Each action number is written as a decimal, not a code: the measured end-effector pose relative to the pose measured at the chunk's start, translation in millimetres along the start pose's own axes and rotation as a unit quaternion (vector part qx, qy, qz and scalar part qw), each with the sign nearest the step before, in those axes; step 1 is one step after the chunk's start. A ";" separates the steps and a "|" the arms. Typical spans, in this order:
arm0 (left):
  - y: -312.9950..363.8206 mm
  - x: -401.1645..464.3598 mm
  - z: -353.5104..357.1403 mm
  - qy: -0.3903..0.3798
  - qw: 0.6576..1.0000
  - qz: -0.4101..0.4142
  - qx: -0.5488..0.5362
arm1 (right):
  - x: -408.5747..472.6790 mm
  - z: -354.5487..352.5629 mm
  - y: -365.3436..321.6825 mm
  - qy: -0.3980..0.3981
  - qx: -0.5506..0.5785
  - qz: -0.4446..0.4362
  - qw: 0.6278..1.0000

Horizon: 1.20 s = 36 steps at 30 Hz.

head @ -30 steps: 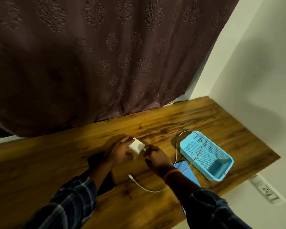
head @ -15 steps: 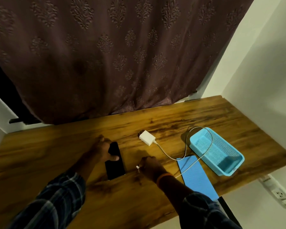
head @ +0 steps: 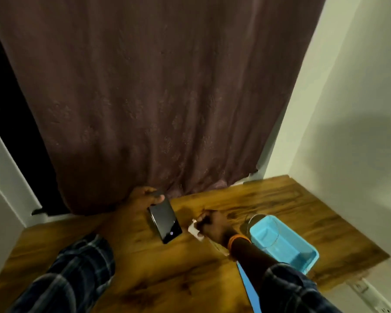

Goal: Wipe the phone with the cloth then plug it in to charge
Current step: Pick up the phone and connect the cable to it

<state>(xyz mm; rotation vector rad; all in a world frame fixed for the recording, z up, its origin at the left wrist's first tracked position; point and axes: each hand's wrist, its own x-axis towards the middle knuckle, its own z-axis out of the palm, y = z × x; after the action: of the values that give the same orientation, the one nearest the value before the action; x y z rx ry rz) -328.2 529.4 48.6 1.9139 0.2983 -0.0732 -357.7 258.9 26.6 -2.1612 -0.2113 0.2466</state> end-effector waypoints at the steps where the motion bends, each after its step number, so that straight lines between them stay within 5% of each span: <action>1: 17.0 0.6 -3.0 0.016 0.999 0.001 -0.050 | 1.4 -7.9 -13.7 0.004 0.032 0.006 0.999; 8: 204.5 -22.3 -19.4 0.106 0.956 0.078 -0.263 | -19.0 -109.5 -143.4 0.098 0.274 -0.039 0.956; 13: 270.9 -31.3 -11.5 0.149 0.928 0.118 -0.320 | -28.4 -157.0 -180.4 0.161 0.322 -0.082 0.929; 36: 290.0 -20.6 22.4 0.152 0.911 0.141 -0.357 | -26.3 -171.6 -173.9 0.188 0.350 -0.169 0.902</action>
<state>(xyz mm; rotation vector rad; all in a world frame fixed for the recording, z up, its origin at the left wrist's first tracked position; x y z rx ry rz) -275.9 410.1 309.5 1.2096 0.2117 0.4747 -349.5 214.5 268.2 -1.3860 -0.2275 -0.2677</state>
